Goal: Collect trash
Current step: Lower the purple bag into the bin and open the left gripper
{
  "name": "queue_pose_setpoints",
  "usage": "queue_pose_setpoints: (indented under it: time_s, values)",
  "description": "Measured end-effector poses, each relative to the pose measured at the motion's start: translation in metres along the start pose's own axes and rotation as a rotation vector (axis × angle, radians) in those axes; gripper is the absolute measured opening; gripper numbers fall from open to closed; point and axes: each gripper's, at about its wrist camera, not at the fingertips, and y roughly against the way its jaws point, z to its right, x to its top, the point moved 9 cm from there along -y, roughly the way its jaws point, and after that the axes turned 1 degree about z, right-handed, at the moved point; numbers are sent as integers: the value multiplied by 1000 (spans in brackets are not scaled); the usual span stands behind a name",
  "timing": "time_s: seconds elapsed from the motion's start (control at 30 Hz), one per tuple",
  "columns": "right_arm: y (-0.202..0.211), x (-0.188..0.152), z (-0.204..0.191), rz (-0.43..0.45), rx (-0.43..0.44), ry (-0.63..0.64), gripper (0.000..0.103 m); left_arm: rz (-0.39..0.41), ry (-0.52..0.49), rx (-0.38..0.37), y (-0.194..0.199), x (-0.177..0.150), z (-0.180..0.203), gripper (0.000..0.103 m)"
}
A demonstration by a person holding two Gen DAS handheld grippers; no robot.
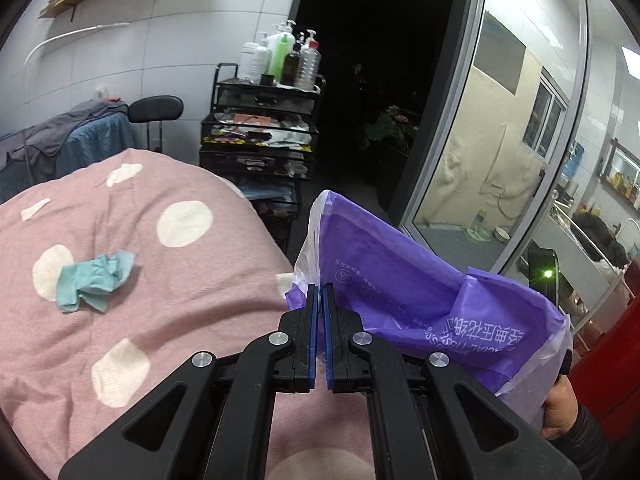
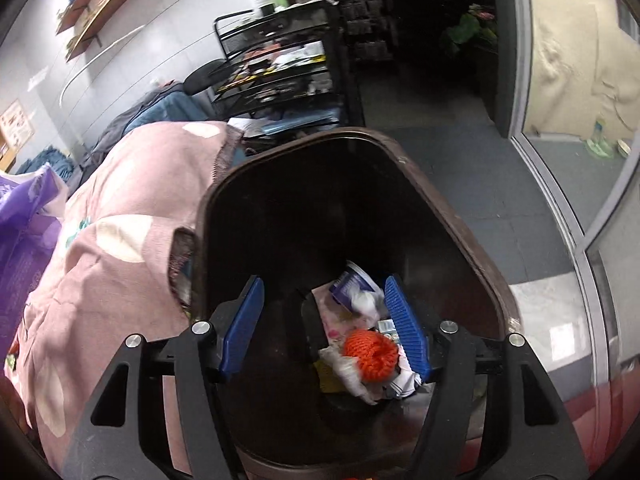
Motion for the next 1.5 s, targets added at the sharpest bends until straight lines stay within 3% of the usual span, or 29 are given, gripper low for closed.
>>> queue_pose_setpoints:
  time_s: [0.47, 0.87, 0.93, 1.0, 1.07, 1.2, 1.5]
  values:
    - [31, 6, 46, 96, -93, -76, 76, -156, -119, -43, -60, -9, 57, 4]
    - [44, 11, 66, 117, -113, -106, 79, -250, -106, -46, -89, -20, 69, 6]
    - [45, 12, 70, 126, -126, -114, 81, -260, -102, -42, -92, -22, 68, 17]
    - [47, 12, 76, 136, -146, -129, 84, -248, -91, -38, -90, -21, 65, 56]
    - [47, 13, 78, 139, -155, -138, 85, -218, -78, -38, -84, -17, 63, 69]
    - [47, 12, 82, 133, -150, -157, 85, -182, -84, -40, -76, -13, 63, 79]
    - [46, 8, 74, 120, -115, -118, 87, -121, -125, -23, -47, -3, 48, 90]
